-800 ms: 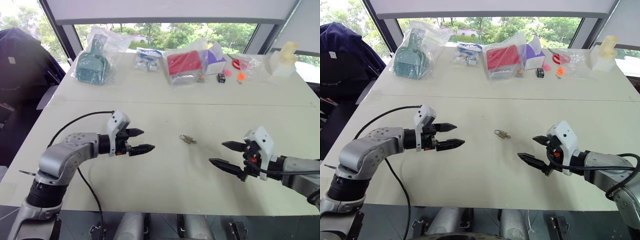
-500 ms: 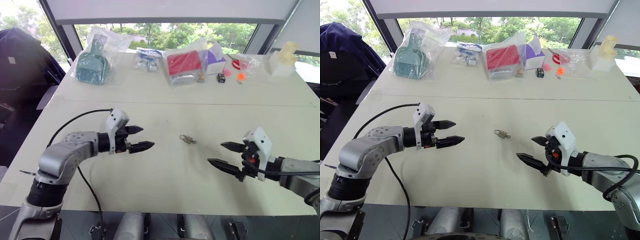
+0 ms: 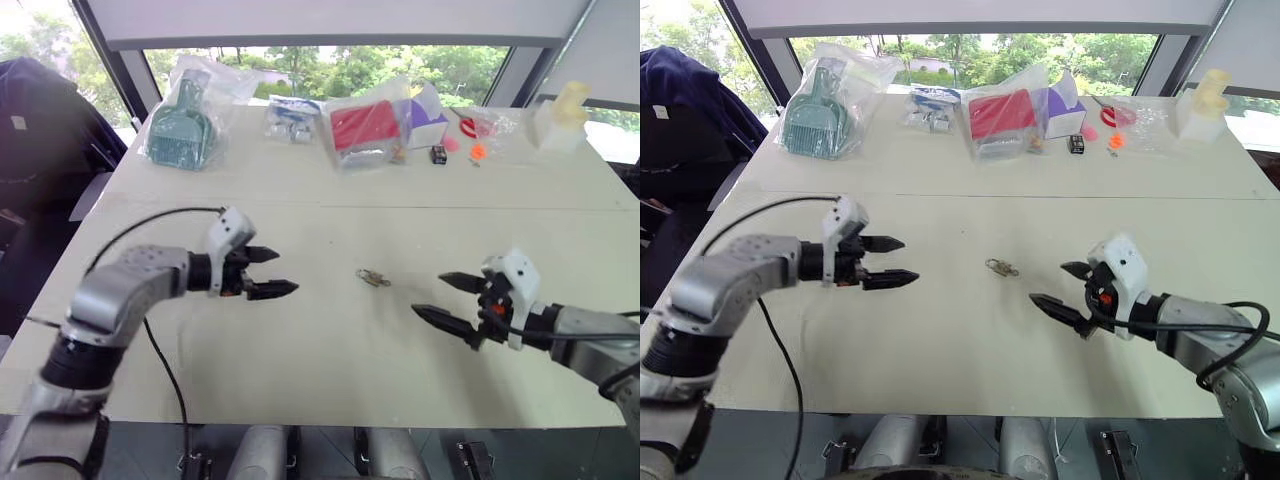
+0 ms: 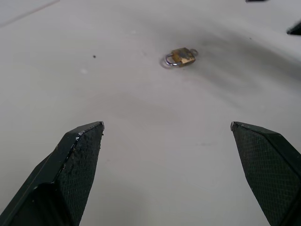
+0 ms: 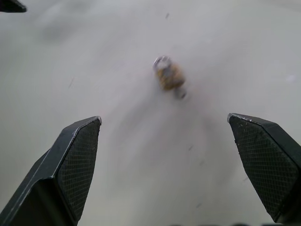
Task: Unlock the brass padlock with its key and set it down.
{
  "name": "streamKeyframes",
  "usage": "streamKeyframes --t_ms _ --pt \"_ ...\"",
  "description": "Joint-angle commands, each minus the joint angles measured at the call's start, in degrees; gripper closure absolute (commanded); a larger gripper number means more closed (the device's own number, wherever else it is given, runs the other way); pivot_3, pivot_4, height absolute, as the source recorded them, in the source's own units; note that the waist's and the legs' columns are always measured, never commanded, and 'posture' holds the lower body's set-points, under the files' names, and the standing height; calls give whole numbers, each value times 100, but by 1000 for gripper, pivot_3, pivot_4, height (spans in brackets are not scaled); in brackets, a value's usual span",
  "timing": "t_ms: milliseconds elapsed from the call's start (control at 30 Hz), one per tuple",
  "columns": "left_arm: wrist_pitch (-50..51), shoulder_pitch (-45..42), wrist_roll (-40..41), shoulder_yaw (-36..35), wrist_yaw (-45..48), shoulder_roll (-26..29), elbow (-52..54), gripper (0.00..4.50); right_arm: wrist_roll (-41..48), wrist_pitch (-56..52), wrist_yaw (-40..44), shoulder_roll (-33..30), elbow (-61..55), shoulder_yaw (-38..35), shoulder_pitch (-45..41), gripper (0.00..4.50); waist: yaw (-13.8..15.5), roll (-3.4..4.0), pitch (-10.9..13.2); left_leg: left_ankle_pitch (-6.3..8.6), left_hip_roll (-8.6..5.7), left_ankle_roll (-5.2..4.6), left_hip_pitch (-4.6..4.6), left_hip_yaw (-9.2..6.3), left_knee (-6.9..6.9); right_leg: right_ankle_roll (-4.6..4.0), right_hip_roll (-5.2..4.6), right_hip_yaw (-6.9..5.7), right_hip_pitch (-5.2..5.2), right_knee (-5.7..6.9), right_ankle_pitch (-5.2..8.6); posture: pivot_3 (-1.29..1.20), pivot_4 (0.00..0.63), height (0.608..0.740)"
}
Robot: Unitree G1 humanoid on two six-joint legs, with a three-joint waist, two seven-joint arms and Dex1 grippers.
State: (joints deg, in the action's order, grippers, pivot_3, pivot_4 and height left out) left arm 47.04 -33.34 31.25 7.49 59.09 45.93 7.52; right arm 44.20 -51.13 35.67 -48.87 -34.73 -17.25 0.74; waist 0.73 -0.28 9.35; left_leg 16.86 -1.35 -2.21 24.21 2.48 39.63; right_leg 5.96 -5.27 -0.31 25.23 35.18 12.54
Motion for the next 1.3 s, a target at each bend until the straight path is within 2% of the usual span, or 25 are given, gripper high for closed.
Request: streamKeyframes --t_ms 33,133,200,367,467,600,733,967,1200,1300 --pt "-801 -889 -496 448 1116 187 -633 0 229 -136 20 -87 -190 -251 -20 34 43 0 0 0 0 0 1 0 -3 -1 0 -1 -1 -3 0 0 150 740" --pt "-1799 -1742 -1196 1031 1726 -166 -1688 0 242 -189 -48 -51 -254 -307 92 34 125 0 -1 0 -7 -2 5 1 -2 -2 -7 -3 -6 -14 1 0 150 740" --pt "-2785 -2364 -1805 1484 2038 -668 -2641 0 231 -187 -131 28 -313 -397 260 34 188 -1 0 1 -12 -6 12 8 0 -2 -11 -2 -4 -18 1 0 150 740" --pt "-4544 -3599 -2673 2195 2816 -2239 -4821 0 254 -142 -580 475 -697 -301 555 34 165 -10 5 16 -15 -40 37 14 41 0 -8 -10 -4 -16 0 0 150 740" --pt "-5373 -4102 -3154 2375 2769 -3040 -6116 0 230 -125 -906 822 -873 -156 631 34 127 -15 8 29 -19 -63 33 39 47 3 -6 1 -3 -16 -1 0 150 740" --pt "-5789 -4532 -3642 2433 2571 -4021 -7374 0 225 -118 -1380 1269 -1170 -89 831 34 150 -20 11 30 -17 -69 31 39 50 22 16 2 -3 -11 -10 0 150 740" --pt "-6398 -4644 -4403 2682 1868 -4408 -7903 0 242 -79 -1689 1500 -1447 -225 1138 34 142 -21 12 30 -10 -69 29 35 50 35 26 1 -2 -7 -16 0 150 740" --pt "-6305 -4792 -4978 2604 1089 -4926 -8340 0 502 147 -2121 1931 -1737 -562 1443 34 158 -22 12 26 -7 -76 27 31 58 49 29 -1 -9 -4 -24 0 150 740" --pt "-5908 -4824 -5304 2474 1052 -5128 -8535 0 506 276 -2386 2019 -1832 -399 1611 34 151 -22 12 26 -7 -76 24 31 58 50 30 -1 -10 -2 -24 0 150 740" --pt "-5650 -4815 -5469 2506 1174 -5155 -8596 866 511 325 -2439 2032 -1838 -390 1671 0 150 -22 11 26 -7 -76 22 30 58 50 32 -1 -12 -1 -24 0 150 740"
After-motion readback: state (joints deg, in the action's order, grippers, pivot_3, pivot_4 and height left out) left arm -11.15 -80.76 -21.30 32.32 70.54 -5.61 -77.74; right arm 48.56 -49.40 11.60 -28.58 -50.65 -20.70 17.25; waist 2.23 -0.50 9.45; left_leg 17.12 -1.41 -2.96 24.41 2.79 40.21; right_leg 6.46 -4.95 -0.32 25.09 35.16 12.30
